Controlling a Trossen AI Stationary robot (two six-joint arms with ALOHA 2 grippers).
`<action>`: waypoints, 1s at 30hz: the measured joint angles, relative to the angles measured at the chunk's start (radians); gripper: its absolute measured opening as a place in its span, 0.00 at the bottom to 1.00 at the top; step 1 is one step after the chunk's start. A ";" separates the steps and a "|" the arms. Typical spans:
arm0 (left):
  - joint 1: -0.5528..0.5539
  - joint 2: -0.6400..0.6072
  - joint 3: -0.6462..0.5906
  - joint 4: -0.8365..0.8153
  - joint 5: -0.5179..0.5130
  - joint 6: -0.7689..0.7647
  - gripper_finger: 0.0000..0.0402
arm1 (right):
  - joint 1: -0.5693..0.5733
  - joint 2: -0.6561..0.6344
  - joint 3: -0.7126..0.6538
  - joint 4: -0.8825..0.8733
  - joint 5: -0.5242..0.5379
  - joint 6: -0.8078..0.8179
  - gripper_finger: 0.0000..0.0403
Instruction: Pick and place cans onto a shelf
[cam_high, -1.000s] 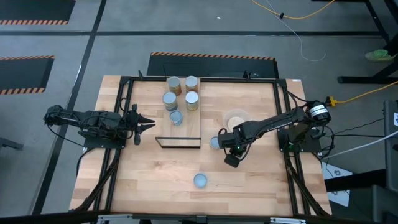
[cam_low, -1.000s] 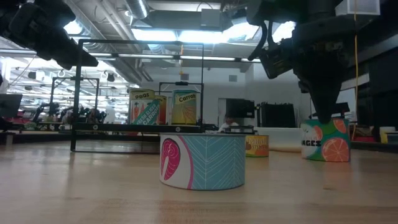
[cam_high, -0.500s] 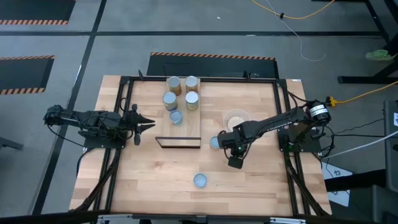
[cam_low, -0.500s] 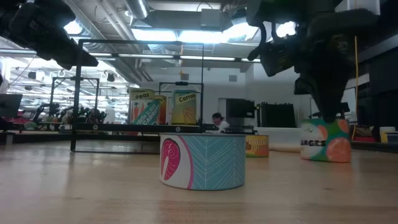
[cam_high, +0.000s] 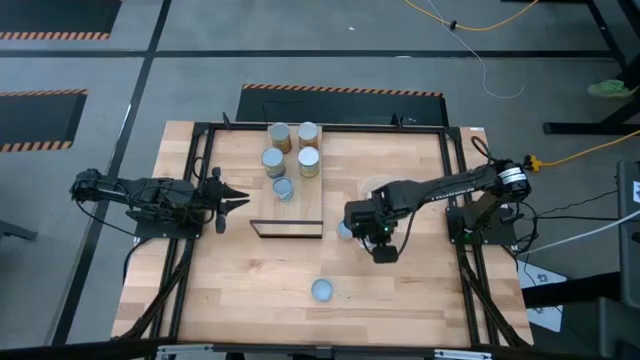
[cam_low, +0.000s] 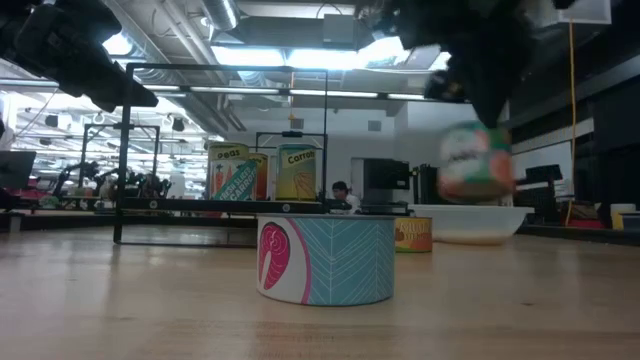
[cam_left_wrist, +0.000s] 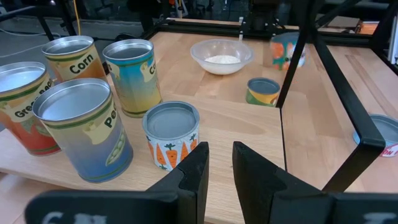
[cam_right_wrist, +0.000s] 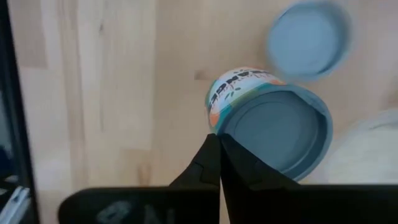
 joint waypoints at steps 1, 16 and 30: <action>0.000 0.000 0.000 0.000 0.000 -0.002 0.16 | -0.009 0.000 0.016 -0.003 0.014 -0.023 0.00; 0.000 0.000 0.000 0.000 0.000 -0.003 0.16 | -0.230 -0.001 0.122 0.110 0.168 -0.480 0.00; 0.000 0.000 0.000 0.000 0.000 -0.003 0.16 | -0.289 0.069 0.120 0.448 0.107 -0.851 0.00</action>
